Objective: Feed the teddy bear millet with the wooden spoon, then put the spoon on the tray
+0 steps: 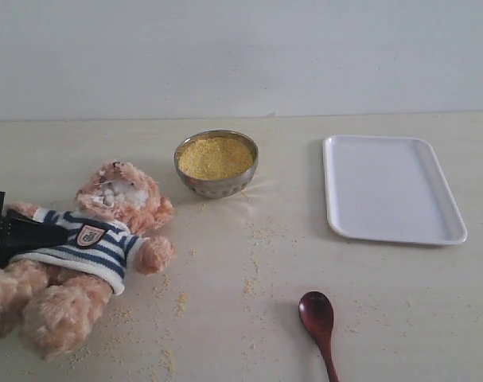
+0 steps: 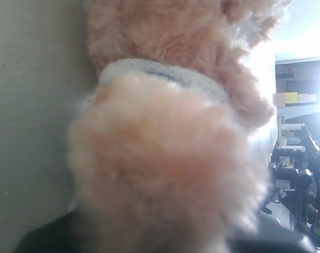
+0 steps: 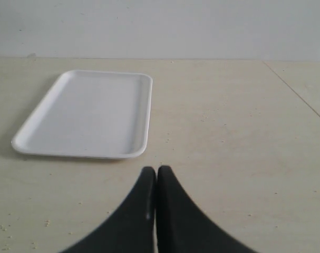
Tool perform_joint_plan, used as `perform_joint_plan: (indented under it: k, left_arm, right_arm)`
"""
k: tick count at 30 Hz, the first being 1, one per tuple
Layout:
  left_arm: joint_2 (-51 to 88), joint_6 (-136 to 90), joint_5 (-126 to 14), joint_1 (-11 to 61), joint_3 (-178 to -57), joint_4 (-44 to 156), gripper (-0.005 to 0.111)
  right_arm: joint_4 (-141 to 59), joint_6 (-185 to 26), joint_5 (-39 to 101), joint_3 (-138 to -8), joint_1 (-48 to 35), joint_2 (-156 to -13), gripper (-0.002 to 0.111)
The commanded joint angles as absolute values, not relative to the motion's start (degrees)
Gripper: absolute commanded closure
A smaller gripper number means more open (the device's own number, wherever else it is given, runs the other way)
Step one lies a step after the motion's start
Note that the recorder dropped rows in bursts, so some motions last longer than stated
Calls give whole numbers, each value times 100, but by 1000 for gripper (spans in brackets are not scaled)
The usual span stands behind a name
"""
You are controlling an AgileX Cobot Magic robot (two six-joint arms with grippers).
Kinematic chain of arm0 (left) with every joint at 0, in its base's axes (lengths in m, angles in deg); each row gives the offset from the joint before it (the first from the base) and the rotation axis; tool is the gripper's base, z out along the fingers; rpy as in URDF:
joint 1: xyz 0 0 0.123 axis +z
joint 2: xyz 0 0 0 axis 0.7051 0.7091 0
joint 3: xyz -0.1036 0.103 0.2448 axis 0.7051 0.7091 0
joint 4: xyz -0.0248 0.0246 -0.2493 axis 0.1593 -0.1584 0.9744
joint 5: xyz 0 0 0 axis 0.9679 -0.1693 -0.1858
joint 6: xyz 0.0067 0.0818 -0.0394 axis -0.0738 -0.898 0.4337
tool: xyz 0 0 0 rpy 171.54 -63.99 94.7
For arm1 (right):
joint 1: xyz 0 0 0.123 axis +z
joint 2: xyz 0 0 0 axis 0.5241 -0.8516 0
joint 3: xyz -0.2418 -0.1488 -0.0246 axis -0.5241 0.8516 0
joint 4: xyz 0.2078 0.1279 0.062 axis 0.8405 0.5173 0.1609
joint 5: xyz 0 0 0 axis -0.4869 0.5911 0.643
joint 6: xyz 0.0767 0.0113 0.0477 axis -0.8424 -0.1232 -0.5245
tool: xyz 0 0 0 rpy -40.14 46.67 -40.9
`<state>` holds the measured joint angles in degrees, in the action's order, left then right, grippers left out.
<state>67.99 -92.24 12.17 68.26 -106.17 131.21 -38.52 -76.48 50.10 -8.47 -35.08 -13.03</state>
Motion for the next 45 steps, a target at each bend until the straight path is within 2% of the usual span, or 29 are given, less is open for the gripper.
perform_joint_plan:
  k: [1, 8, 13, 18, 22, 36, 40, 45]
  left_arm:
    - [6794, -8945, 1355, 6812, -10661, 13131, 102]
    - [6388, -9303, 1355, 7067, -10648, 14050, 102]
    - [5462, -9780, 1355, 7493, -10230, 14768, 102]
    - [4193, -10648, 1355, 7632, -8546, 15572, 102]
    - [3645, -10503, 1355, 7632, -8032, 15572, 102]
    - [3498, -10044, 1355, 7632, -7662, 15572, 102]
    - [3498, -10044, 1355, 7632, -7662, 15572, 102]
    - [3498, -10044, 1355, 7632, -7662, 15572, 102]
  right_arm:
    - [-3851, -7667, 4983, -848, -3510, -1274, 108]
    - [-3851, -7667, 4983, -848, -3510, -1274, 108]
    - [-3851, -7667, 4983, -848, -3510, -1274, 108]
    - [-3851, -7667, 4983, -848, -3510, -1274, 108]
    - [-3839, -7667, 4981, -848, -3510, -1274, 108]
    - [-3950, -7557, 4812, -848, -3510, -1274, 108]
    - [-4110, -7287, 4270, -848, -3510, -1274, 108]
    - [-3477, -7617, 2894, -848, -3510, -1274, 108]
